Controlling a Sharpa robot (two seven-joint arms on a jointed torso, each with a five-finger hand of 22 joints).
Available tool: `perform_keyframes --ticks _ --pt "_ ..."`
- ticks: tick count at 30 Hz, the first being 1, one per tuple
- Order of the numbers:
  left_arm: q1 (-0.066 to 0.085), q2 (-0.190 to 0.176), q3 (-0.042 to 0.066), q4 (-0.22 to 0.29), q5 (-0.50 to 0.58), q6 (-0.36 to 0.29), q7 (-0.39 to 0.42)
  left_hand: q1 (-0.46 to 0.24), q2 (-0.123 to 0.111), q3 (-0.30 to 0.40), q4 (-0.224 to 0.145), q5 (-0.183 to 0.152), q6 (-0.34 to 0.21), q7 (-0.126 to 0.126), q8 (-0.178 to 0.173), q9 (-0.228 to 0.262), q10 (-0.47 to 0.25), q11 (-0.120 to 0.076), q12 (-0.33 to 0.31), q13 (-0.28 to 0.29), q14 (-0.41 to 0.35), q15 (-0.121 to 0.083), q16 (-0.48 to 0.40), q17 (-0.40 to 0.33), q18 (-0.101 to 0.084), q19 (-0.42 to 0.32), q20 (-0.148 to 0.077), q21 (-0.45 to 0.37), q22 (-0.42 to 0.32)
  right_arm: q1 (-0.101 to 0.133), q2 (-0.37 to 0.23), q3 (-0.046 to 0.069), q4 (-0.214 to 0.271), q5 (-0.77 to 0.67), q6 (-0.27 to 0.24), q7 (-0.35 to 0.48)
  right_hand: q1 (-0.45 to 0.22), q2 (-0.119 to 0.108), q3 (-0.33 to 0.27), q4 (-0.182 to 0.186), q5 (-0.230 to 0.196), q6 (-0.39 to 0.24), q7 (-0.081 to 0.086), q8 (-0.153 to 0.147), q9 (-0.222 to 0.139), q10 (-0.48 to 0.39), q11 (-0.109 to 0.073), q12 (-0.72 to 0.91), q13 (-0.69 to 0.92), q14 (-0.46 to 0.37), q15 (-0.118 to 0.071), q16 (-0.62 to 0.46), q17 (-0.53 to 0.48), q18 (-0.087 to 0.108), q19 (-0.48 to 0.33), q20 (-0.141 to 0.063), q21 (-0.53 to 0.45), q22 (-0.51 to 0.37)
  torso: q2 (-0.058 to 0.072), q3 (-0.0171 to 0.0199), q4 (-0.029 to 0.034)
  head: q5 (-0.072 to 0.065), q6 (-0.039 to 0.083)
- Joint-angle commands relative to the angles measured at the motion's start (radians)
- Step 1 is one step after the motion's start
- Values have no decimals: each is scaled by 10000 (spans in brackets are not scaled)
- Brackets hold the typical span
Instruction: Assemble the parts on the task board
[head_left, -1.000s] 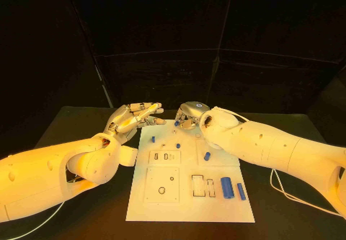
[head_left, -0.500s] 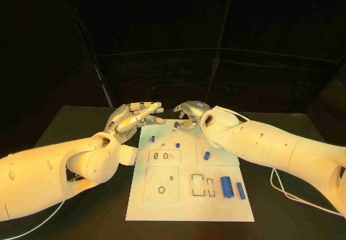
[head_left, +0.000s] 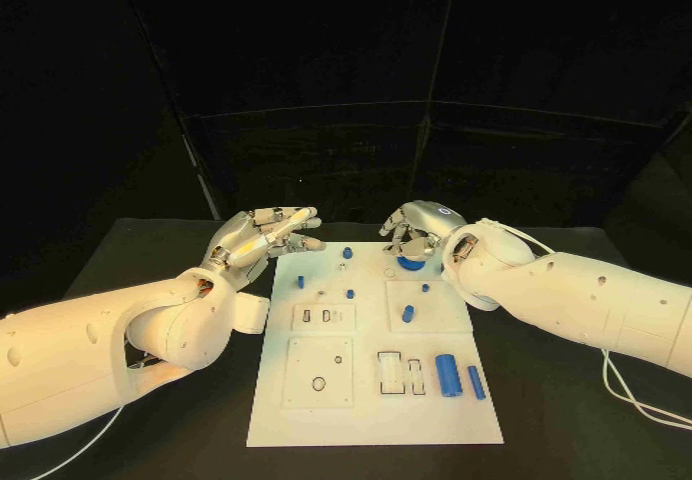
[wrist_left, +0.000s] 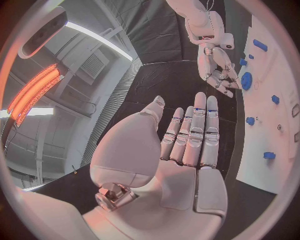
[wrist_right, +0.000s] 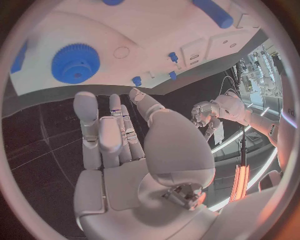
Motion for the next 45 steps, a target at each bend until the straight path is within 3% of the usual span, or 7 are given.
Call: perform_keyframes --ticks 1,3,5,6,11,21,45 --pt "17 -14 2 -10 48 92 46 -21 114 -42 0 37 69 236 -36 -9 81 20 -68 -12 83 20 -59 17 124 67 22 -4 -16 27 -481 11 487 1525 -338 -266 -9 -203 -114 -24 25 154 -204 110 -17 840 -263 916 546 118 -246 216 327 -193 271 -190 335 490 -47 30 -88 -45 35" --pt "17 -9 2 -24 57 101 42 -21 114 -42 0 37 69 236 -36 -9 81 20 -68 -12 83 20 -59 17 124 67 22 -4 -16 30 -829 14 691 1893 -66 -433 -185 -450 -482 130 245 165 -325 138 -60 1167 -424 3110 2464 351 -399 817 1278 -324 638 -395 835 1235 -61 38 -109 -50 45" --pt "17 0 1 -39 63 111 35 -21 114 -42 0 37 69 236 -36 -9 81 20 -68 -12 83 20 -59 17 124 67 22 -4 -16 31 -1083 16 772 2138 235 -606 -283 -417 -757 354 388 56 -375 160 -108 1570 -380 7113 6908 539 -322 1564 2571 -427 863 -421 1207 1823 -72 41 -123 -60 56" --pt "17 10 1 -49 66 119 30 -21 114 -42 0 37 69 236 -36 -9 81 20 -68 -12 83 20 -59 17 124 67 22 -4 -16 32 -1206 16 780 2248 427 -722 -250 -191 -911 560 569 -46 -355 232 -125 1683 -303 9105 9161 623 -278 1989 3285 -491 1025 -352 1495 2237 -72 41 -132 -63 55" --pt "15 55 0 -96 70 143 13 -21 114 -42 0 37 69 236 -36 -9 81 20 -68 -12 83 20 -59 17 124 67 22 -4 -16 32 -1308 17 635 2335 992 -1132 -372 -195 -1534 916 492 -601 -87 286 -168 2777 -67 11751 12807 844 -80 2825 4973 -715 1436 -135 2317 3594 -46 61 -123 -89 65" --pt "11 146 -2 -190 72 168 -5 -25 119 -46 -2 37 75 236 -38 -9 87 20 -72 -10 86 20 -63 20 124 71 22 -6 -18 27 -819 16 116 1868 1446 -1689 -280 -270 -1889 1133 316 -1005 54 325 -183 2919 37 11981 13200 905 24 3000 5374 -862 1683 -21 2822 4488 26 74 -31 -113 23" --pt "8 202 -2 -250 72 205 -28 -25 119 -46 -2 37 75 236 -38 -9 87 20 -72 -10 86 20 -63 20 124 71 22 -6 -18 19 -327 14 -392 1228 1783 -1805 161 60 -1720 1007 302 -899 39 610 -136 3157 32 12216 13623 933 39 3069 5541 -917 1757 15 3057 4868 7 76 -72 -78 -82"
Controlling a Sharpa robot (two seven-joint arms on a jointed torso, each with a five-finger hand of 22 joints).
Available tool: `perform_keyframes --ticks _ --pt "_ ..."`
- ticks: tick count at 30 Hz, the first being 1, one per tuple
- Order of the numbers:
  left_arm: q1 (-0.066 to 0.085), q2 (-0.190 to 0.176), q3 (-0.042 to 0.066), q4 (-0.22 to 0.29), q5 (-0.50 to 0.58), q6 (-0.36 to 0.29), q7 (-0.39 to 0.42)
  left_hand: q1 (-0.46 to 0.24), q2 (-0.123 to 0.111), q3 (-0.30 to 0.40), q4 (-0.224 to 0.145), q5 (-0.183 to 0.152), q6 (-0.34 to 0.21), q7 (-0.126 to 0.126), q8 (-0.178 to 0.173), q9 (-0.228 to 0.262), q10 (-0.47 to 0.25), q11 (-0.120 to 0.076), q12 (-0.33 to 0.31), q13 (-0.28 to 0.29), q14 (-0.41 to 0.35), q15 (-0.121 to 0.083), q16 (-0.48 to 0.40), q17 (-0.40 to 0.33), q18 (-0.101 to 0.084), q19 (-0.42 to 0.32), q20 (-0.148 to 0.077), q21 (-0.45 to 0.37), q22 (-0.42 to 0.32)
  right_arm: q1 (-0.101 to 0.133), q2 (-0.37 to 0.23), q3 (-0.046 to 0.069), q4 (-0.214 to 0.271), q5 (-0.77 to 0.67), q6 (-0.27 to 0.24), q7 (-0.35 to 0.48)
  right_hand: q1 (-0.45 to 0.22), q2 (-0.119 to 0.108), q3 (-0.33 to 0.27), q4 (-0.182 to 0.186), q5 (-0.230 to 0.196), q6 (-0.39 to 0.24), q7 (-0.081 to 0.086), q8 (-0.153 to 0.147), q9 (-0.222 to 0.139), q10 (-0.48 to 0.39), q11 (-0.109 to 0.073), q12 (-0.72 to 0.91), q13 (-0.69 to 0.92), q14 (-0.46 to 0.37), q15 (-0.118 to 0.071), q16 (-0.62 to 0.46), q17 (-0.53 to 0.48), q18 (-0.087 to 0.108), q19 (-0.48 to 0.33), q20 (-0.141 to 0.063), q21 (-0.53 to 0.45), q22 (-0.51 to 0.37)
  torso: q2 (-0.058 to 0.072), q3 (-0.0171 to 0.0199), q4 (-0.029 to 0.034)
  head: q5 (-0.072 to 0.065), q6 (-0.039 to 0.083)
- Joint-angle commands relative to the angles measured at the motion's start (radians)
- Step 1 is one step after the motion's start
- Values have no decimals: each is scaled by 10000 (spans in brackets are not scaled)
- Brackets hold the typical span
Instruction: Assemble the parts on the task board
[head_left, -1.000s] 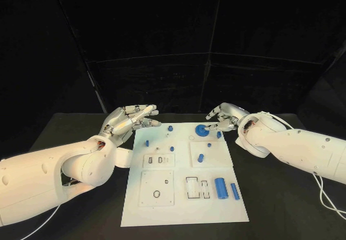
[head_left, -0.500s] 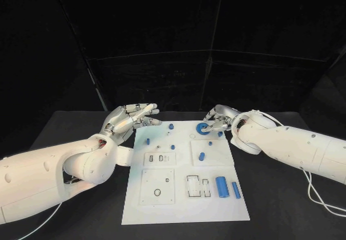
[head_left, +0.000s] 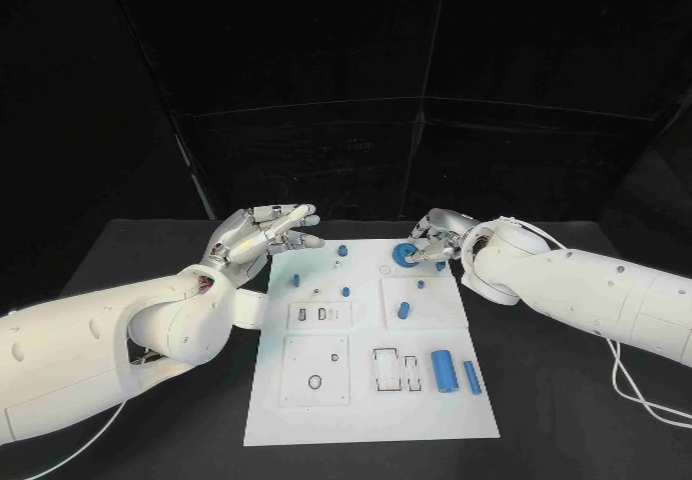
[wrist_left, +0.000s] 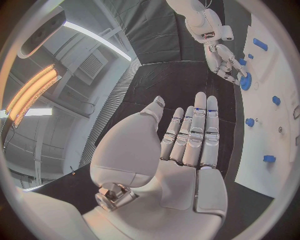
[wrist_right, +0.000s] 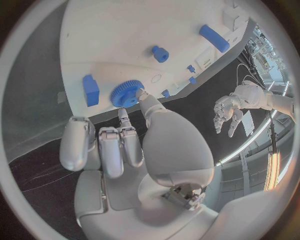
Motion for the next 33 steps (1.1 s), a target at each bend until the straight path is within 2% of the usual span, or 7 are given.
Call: perform_keyframes --ticks 1,12,19,22,25,29,33 --pt "11 10 3 -1 -14 172 24 11 82 -47 -3 37 75 236 -38 -12 52 -15 -29 -11 50 -16 -63 16 123 71 22 -6 -12 17 32 7 -10 -241 200 -47 118 33 42 -59 -43 44 -33 53 18 556 65 50 1858 933 66 51 2118 -79 64 -6 49 24 -2 3 -2 5 1" --pt "11 22 3 -17 -14 188 -13 5 93 -55 -9 37 83 237 -45 -14 61 -15 -39 -9 56 -16 -73 22 123 77 22 -9 -16 16 169 6 -138 -463 286 -106 179 172 130 -112 -124 121 -41 156 25 691 61 175 2076 947 66 78 2190 -101 93 -3 132 165 4 0 8 5 -26" --pt "11 26 3 -22 -14 218 0 5 93 -55 -9 37 83 237 -45 -14 61 -15 -39 -9 56 -16 -73 22 123 77 22 -9 -16 12 228 5 -245 -599 230 -137 353 494 517 -274 -164 417 -77 369 44 720 26 201 2133 949 43 86 2208 -108 88 -18 194 241 6 4 1 27 -60" --pt "11 28 3 -31 -15 316 15 0 100 -59 -12 37 86 236 -49 -15 65 -15 -44 -9 59 -15 -79 25 122 79 22 -12 -19 8 254 5 -285 -622 46 -141 490 744 883 -392 -227 675 -136 507 70 732 -25 211 2158 948 2 86 2207 -112 89 -44 222 282 4 5 0 29 -55" --pt "11 28 3 -45 -15 401 12 -2 100 -62 -12 37 87 236 -51 -16 66 -15 -46 -8 58 -15 -81 26 122 79 22 -13 -20 5 259 5 -271 -669 -238 -100 593 889 1287 -571 -264 1035 -250 698 139 755 -123 229 2195 950 -76 89 2215 -118 96 -104 256 336 4 5 0 29 -55" --pt "11 18 3 -56 -15 439 3 -2 100 -62 -12 37 87 236 -51 -16 66 -15 -46 -8 58 -15 -81 26 122 79 22 -13 -20 3 232 5 -166 -735 -581 2 527 914 1573 -695 -308 1365 -385 875 237 800 -239 265 2262 954 -173 95 2235 -131 115 -190 298 412 -1 7 -3 36 -38" --pt "11 1 3 -56 -15 446 -12 -2 100 -62 -12 37 87 236 -51 -16 66 -15 -46 -8 58 -15 -81 26 122 79 22 -13 -20 3 171 5 116 -849 -916 81 424 879 1713 -756 -357 1436 -429 905 277 818 -283 278 2287 958 -219 101 2254 -141 129 -238 325 462 -4 -5 -2 30 -12"
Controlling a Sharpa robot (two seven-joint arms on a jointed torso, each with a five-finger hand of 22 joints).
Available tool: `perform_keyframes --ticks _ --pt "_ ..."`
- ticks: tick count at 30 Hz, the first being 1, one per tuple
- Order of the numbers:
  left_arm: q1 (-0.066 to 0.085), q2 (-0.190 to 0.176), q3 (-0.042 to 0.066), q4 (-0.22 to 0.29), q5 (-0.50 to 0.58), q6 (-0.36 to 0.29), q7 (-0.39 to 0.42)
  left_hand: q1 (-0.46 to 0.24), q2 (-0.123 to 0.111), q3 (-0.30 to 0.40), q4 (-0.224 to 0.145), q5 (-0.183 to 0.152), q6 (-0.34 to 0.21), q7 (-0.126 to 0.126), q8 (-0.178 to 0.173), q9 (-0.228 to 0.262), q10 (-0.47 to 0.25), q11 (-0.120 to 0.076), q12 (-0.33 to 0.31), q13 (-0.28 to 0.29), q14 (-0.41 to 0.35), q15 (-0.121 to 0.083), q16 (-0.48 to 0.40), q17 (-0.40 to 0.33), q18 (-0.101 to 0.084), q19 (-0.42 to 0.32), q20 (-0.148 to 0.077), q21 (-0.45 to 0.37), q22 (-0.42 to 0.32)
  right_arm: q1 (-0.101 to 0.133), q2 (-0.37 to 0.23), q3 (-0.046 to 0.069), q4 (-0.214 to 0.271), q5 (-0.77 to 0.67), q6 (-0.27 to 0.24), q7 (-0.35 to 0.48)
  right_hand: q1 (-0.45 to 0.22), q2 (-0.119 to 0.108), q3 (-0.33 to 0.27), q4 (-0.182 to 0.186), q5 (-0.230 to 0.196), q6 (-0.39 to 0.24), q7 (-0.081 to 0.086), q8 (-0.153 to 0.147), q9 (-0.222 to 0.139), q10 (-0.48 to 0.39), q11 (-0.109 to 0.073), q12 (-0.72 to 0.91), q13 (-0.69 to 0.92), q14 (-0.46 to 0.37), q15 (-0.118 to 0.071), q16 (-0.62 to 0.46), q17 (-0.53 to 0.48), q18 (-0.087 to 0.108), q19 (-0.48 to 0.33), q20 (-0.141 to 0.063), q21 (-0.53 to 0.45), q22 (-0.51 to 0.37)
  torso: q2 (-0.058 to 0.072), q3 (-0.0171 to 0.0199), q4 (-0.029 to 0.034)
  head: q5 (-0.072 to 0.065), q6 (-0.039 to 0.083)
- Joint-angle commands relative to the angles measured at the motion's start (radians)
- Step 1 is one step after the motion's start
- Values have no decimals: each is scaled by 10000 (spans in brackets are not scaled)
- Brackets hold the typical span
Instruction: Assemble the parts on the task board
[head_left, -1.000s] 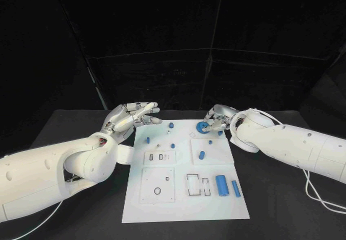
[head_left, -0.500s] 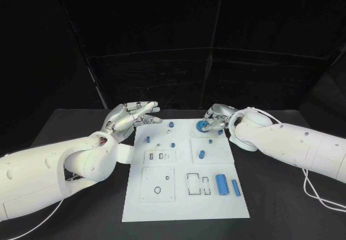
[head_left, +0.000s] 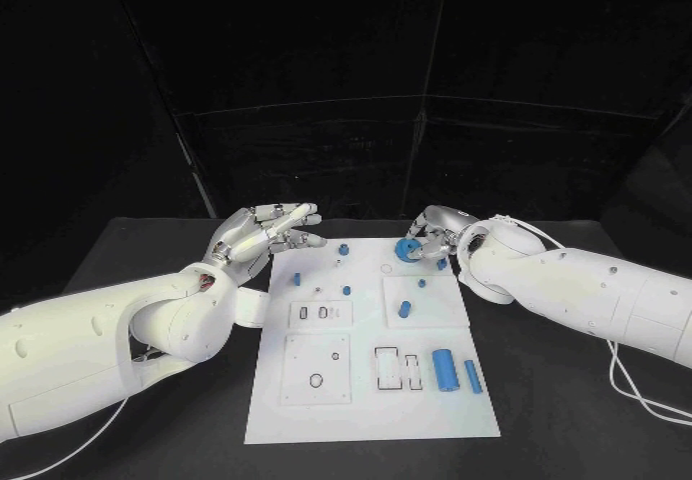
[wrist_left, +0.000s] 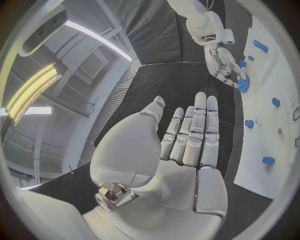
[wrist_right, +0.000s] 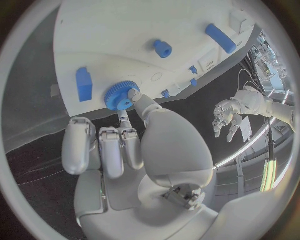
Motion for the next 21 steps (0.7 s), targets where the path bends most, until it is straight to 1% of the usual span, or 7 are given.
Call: perform_keyframes --ticks 1,3,7,9,11,16,21 --pt "11 -13 2 3 -22 240 31 -3 100 -62 -12 37 52 270 -51 -17 66 -15 -46 -9 59 -14 -42 16 123 80 22 -13 -15 17 -42 3 265 -268 -692 140 -114 130 104 -6 -57 711 -362 373 287 803 -86 48 2290 955 -72 63 2257 -145 -13 -98 55 16 -11 -11 -6 -5 28" --pt "11 -16 2 4 -22 258 31 -6 101 -65 -11 37 52 269 -52 -17 67 -15 -47 -9 58 -14 -45 16 122 79 23 -14 -16 17 -82 3 556 -356 -793 146 -171 103 141 -20 -94 711 -367 368 296 800 -93 43 2284 956 -81 64 2259 -146 -13 -111 58 20 -12 -7 -6 4 33" --pt "12 -18 3 12 -22 363 43 -72 112 -112 7 36 59 262 -73 -22 84 -19 -70 -7 50 -9 -79 26 119 77 25 -31 -30 18 -120 4 1169 -582 -865 129 -269 63 198 -29 -123 683 -363 341 301 783 -93 25 2259 955 -88 62 2256 -151 -10 -122 68 37 -6 -8 7 -43 40" --pt "12 -20 3 14 -22 387 50 -90 116 -125 11 35 62 260 -79 -23 88 -18 -77 -6 49 -9 -89 29 119 77 25 -36 -35 18 -73 5 1481 -798 -911 126 -324 38 233 -35 -130 651 -355 313 300 781 -88 22 2255 955 -87 63 2257 -152 -12 -126 69 38 -8 -16 10 -7 38" --pt "13 -19 4 13 -22 397 57 -90 116 -125 11 35 62 260 -79 -23 88 -18 -77 -6 49 -9 -89 29 119 77 25 -36 -35 19 59 5 1703 -1075 -966 127 -355 23 252 -39 -135 638 -350 298 300 784 -85 24 2259 955 -86 62 2256 -153 -11 -126 72 44 -5 -10 12 23 53" --pt "14 -21 4 4 -22 375 68 -90 116 -125 11 35 62 260 -79 -23 88 -18 -77 -6 49 -9 -89 29 119 77 25 -36 -35 18 469 4 1760 -1547 -1059 135 -407 -6 277 -42 -148 623 -345 279 301 782 -81 21 2257 955 -82 62 2255 -157 -6 -126 81 62 7 -4 18 57 43" --pt "16 -23 5 -23 -22 328 73 -104 121 -135 16 36 64 259 -84 -24 92 -19 -82 -6 47 -9 -97 32 118 76 26 -41 -38 -29 1062 0 1470 -1881 -1037 167 -449 -41 307 -57 -172 613 -342 260 303 784 -78 22 2260 954 -79 60 2251 -160 -1 -125 89 79 8 -10 14 65 56"
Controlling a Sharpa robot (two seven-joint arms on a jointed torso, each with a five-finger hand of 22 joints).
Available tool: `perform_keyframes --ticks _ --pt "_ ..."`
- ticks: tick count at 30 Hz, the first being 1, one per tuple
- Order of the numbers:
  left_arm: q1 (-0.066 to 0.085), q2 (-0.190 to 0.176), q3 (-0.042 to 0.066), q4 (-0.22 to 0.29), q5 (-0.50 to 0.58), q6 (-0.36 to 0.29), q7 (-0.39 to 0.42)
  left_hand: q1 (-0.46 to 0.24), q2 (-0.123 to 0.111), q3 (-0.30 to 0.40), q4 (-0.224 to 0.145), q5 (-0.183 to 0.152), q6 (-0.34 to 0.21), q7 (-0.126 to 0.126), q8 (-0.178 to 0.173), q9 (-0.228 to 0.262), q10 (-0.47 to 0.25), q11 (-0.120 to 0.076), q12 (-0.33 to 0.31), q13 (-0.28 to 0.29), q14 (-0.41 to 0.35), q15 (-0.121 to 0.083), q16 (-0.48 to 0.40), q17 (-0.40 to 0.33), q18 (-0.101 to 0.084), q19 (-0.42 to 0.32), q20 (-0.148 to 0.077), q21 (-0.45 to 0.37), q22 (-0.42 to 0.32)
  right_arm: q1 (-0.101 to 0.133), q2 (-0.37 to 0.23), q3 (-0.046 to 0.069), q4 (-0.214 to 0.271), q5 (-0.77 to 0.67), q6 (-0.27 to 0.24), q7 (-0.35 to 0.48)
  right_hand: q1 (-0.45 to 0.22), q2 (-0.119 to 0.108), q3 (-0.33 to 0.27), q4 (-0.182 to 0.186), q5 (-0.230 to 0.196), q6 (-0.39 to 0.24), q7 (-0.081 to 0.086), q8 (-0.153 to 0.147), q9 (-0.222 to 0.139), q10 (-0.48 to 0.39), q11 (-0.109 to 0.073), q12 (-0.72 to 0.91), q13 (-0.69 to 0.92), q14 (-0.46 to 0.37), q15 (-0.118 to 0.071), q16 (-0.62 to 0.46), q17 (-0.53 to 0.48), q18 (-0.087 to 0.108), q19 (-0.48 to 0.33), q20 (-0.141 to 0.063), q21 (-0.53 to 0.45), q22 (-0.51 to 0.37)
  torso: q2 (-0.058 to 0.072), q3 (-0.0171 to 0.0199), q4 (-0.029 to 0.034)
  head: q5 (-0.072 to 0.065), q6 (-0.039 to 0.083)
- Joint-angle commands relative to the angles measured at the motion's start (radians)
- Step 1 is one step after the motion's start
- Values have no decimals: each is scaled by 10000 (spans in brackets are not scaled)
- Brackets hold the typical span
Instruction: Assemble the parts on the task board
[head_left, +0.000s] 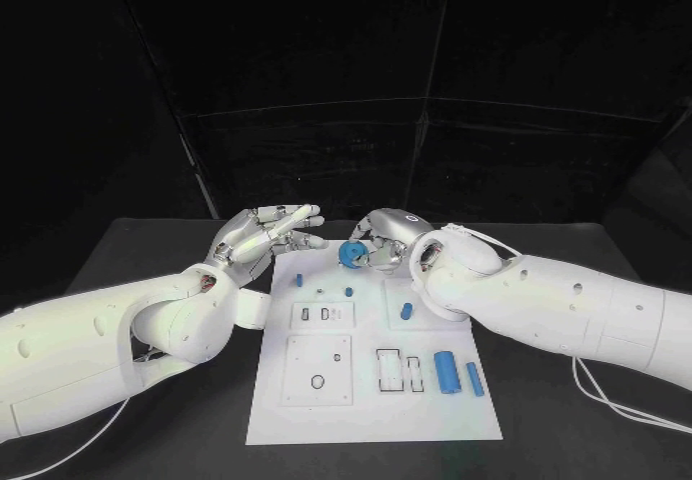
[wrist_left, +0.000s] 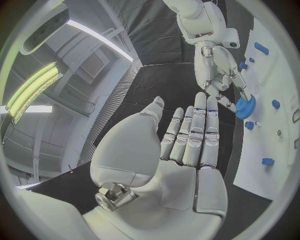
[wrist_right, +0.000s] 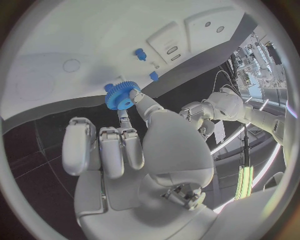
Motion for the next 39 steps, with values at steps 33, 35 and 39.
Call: perform_keyframes --ticks 33,35,39 --pt "28 -36 5 -70 -22 31 54 -74 80 -85 7 36 79 258 -53 -11 72 18 -55 -4 43 -7 -49 22 117 72 27 -53 -27 -242 1402 -2 -1581 -1280 673 -131 -929 -742 -68 137 -173 46 -99 -328 236 678 183 -124 2061 938 121 29 2172 -179 5 131 99 117 7 10 -26 77 -116" --pt "31 -37 5 -66 -22 44 42 -85 86 -93 11 36 82 259 -56 -12 76 18 -60 -4 43 -6 -56 25 117 70 27 -57 -30 -243 1397 -2 -1597 -1302 571 -179 -949 -776 -115 148 -196 -8 -90 -375 230 656 190 -146 2030 933 127 21 2151 -180 8 139 104 127 4 6 -28 68 -112" --pt "37 -39 5 -57 -22 57 28 -112 98 -111 19 37 88 261 -64 -12 84 20 -70 -3 42 -5 -69 30 117 68 29 -65 -37 -243 1396 -3 -1608 -1322 416 -199 -967 -829 -228 177 -233 -245 -42 -542 201 580 232 -220 1929 918 159 -4 2089 -184 4 168 110 144 9 8 -23 57 -123"
